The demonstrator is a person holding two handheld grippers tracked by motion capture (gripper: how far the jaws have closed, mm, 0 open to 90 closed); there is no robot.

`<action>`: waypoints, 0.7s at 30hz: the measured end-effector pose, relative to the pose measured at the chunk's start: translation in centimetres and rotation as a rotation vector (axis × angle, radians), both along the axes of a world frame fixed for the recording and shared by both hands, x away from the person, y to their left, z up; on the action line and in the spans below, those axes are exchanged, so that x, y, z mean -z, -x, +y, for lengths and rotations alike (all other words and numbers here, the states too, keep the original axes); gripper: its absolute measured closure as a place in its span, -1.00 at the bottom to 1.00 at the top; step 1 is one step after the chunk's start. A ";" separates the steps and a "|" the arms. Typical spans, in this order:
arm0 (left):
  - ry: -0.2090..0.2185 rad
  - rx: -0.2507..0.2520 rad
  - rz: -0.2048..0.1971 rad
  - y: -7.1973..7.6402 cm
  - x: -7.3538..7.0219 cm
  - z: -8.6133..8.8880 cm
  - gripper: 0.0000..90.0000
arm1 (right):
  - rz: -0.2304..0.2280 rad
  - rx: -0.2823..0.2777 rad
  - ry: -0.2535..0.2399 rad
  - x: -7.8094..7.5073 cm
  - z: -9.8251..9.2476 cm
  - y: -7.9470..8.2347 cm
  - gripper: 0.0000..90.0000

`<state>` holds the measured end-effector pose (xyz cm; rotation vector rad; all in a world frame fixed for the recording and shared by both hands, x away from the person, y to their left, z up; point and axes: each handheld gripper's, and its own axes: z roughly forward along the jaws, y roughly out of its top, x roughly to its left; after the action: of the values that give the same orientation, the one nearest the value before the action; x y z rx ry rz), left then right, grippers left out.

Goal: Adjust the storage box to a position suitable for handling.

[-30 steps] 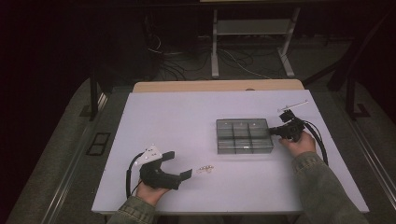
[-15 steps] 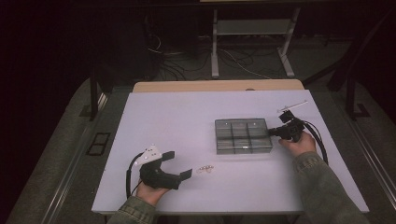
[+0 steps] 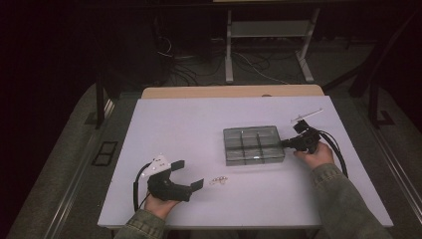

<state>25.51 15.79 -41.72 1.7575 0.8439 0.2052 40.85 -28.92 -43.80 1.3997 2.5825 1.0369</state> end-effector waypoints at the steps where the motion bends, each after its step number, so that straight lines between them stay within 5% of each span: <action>1: -0.001 -0.002 -0.001 0.0 0.0 0.0 -1.00 | 0.000 -0.003 -0.005 0.0 0.0 0.0 0.99; 21: 0.010 -0.014 -0.007 0.1 -0.1 0.1 -1.00 | 0.013 -0.103 -0.061 0.2 1.8 1.7 0.99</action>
<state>25.45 15.91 -41.62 1.7408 0.8512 0.2156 39.15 -27.11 -44.01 1.3024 2.6796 1.1322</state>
